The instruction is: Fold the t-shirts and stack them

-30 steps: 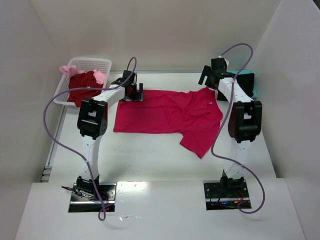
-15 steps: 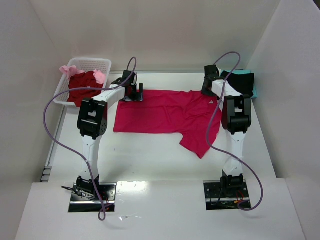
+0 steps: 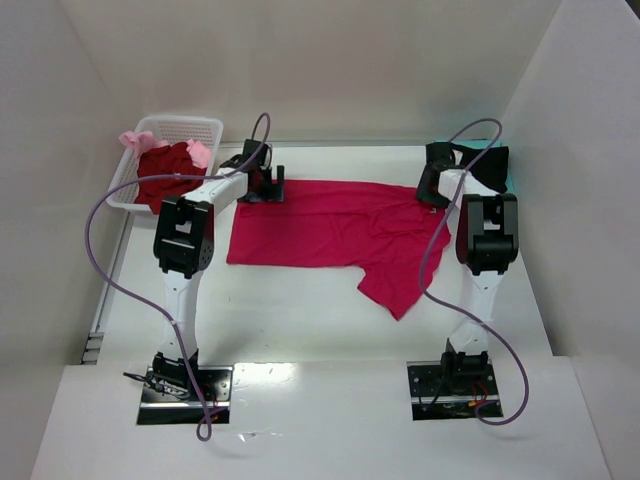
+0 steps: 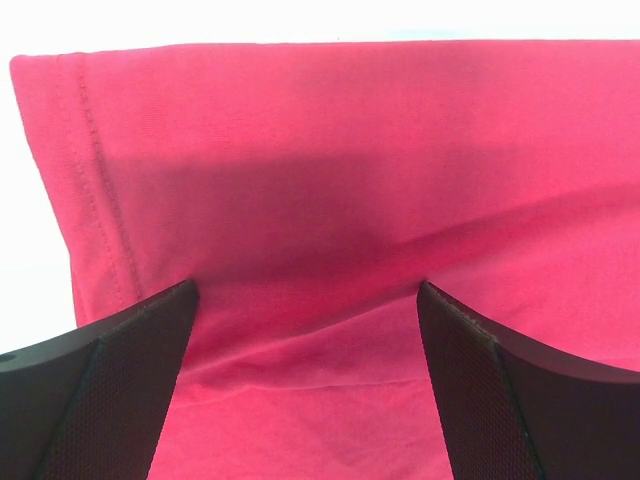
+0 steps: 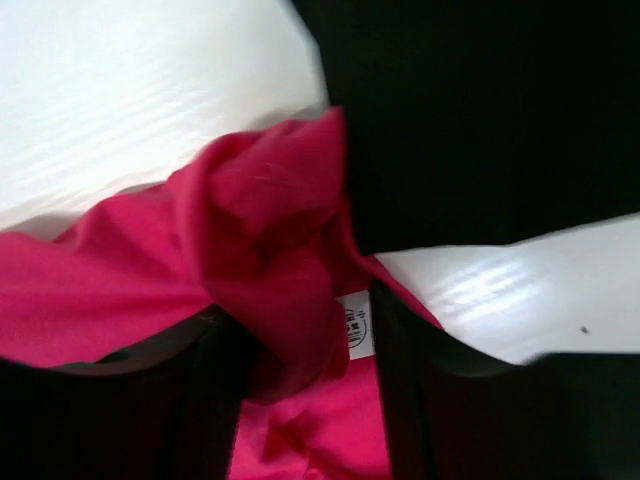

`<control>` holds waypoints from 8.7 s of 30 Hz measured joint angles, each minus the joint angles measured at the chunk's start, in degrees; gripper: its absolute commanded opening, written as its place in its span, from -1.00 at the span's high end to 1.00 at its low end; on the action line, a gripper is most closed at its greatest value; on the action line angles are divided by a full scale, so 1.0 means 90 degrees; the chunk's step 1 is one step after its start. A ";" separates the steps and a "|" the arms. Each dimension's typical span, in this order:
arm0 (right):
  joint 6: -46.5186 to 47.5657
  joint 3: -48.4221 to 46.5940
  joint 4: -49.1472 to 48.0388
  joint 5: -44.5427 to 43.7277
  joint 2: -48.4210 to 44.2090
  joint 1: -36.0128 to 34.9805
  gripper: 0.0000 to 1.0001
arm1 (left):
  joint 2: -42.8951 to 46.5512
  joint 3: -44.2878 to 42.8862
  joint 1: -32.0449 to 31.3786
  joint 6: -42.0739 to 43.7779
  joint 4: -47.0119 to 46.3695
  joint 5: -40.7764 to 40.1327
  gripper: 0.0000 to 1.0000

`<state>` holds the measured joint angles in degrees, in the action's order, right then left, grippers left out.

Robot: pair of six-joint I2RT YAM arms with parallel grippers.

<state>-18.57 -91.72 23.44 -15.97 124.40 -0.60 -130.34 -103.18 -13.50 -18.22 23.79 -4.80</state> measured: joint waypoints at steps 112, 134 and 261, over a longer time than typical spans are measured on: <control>0.0602 -0.2907 0.1146 0.0916 0.1593 -0.0821 -1.00 | -0.2329 -0.4172 0.0177 -0.0656 0.1736 -0.0862 -0.98; 0.0544 -0.3837 0.1404 0.0840 0.1977 -0.0678 -1.00 | -0.4306 -0.8276 0.0517 -0.1156 0.4240 -0.1285 -0.98; 0.0168 0.0381 0.0233 0.1600 -0.0561 -0.0083 0.55 | 0.0823 0.1804 0.0102 -0.0850 -0.2443 -0.0583 -0.98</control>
<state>-17.06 -88.29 25.54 -1.56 119.35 -1.34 -122.93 -86.94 -12.58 -25.87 1.80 -10.04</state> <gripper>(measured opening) 0.255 0.992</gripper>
